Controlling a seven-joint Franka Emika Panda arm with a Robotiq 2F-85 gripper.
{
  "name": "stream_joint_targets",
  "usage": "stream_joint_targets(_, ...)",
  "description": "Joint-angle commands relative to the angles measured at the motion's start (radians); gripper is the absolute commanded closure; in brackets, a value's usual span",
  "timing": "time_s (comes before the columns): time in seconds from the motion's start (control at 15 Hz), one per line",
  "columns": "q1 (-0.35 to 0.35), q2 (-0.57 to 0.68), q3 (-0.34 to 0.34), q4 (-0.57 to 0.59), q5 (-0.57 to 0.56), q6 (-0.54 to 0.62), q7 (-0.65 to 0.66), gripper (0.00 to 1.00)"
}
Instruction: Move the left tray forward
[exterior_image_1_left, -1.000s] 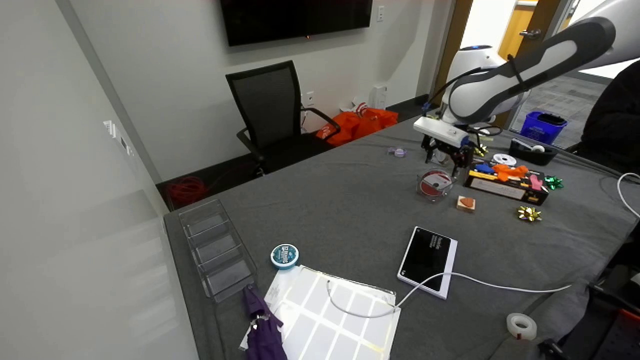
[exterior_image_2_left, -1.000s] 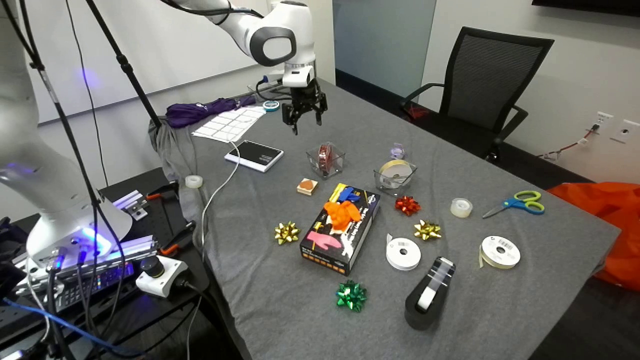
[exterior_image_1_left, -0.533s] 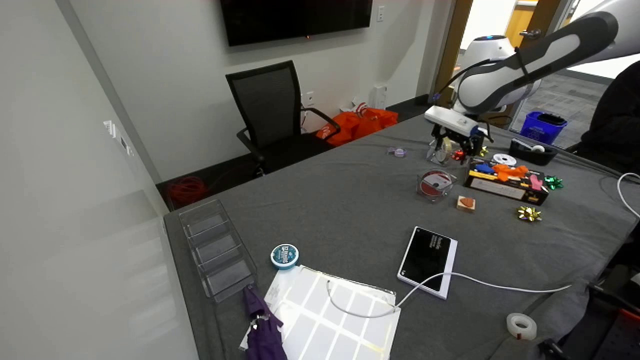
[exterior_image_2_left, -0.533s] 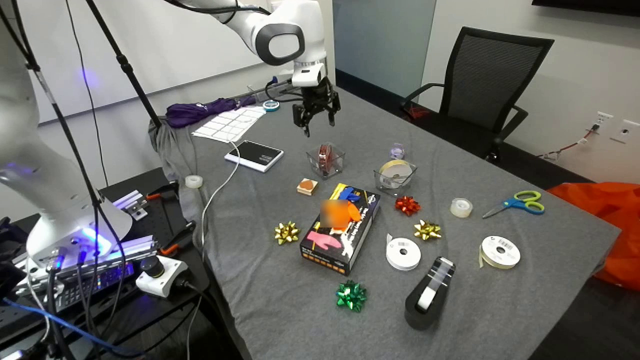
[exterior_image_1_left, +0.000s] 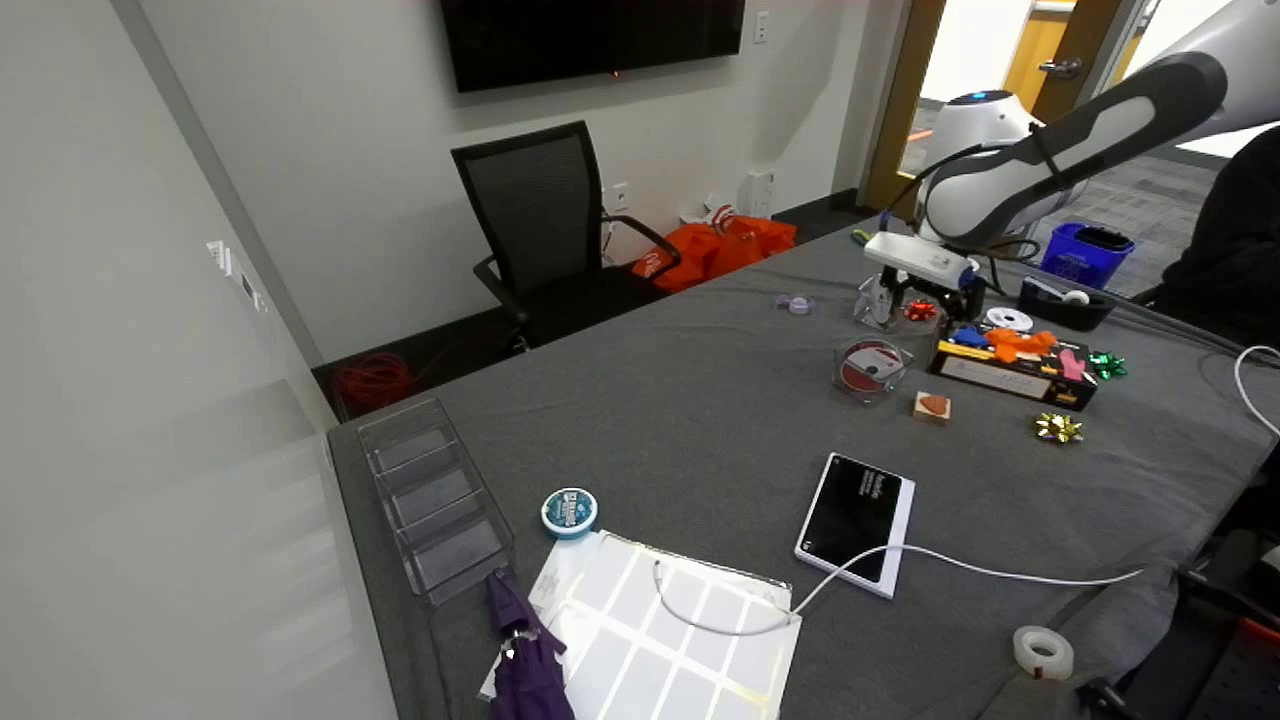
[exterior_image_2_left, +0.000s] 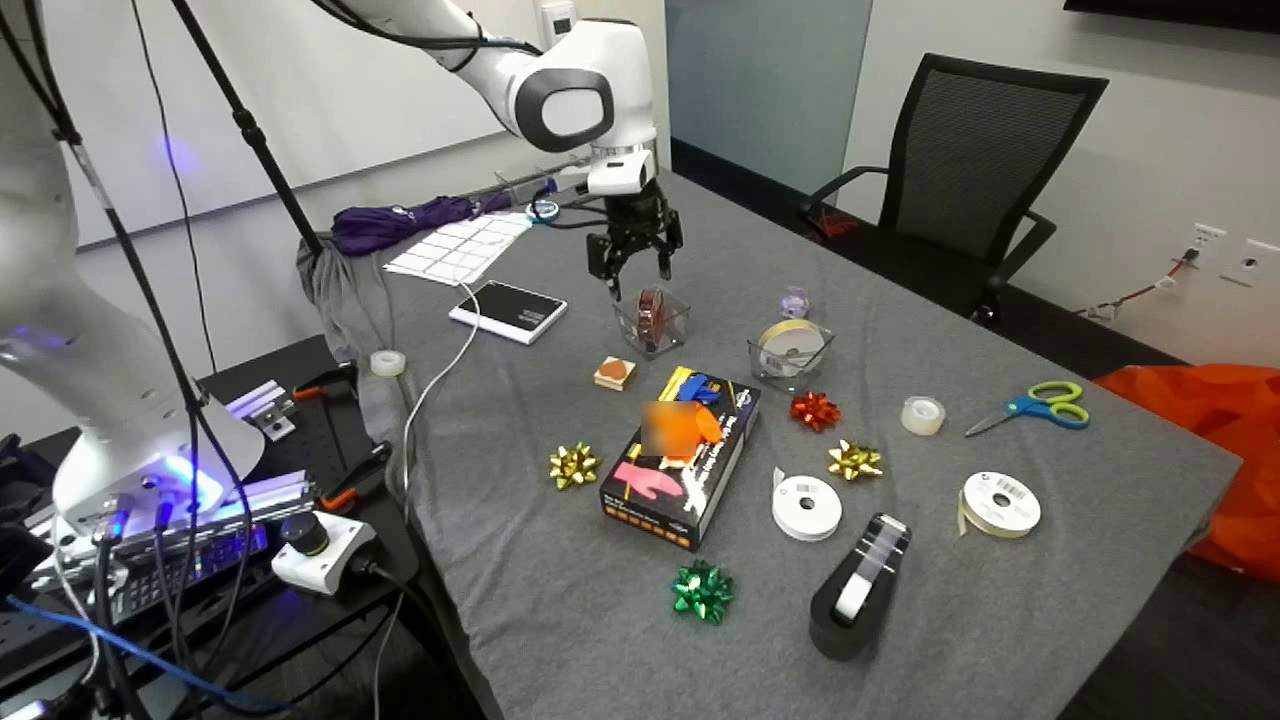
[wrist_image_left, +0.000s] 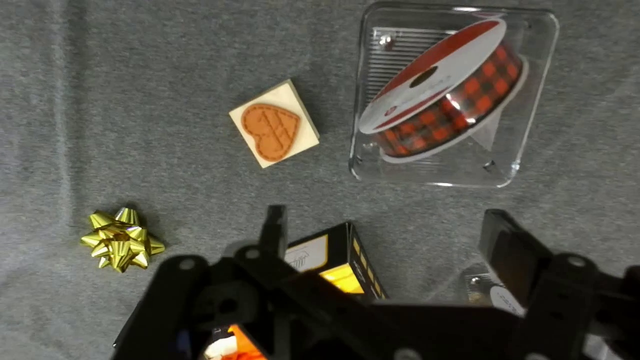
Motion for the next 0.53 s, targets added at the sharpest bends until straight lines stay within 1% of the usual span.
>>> stream_joint_targets(0.0, 0.003, -0.005, 0.004, -0.061, -0.003, 0.015, -0.051, 0.0)
stream_joint_targets(0.13, -0.002, -0.007, 0.014, -0.084, 0.013, 0.007, -0.085, 0.0)
stream_joint_targets(0.47, 0.006, 0.004, 0.025, -0.127, 0.025, 0.03, -0.101, 0.0)
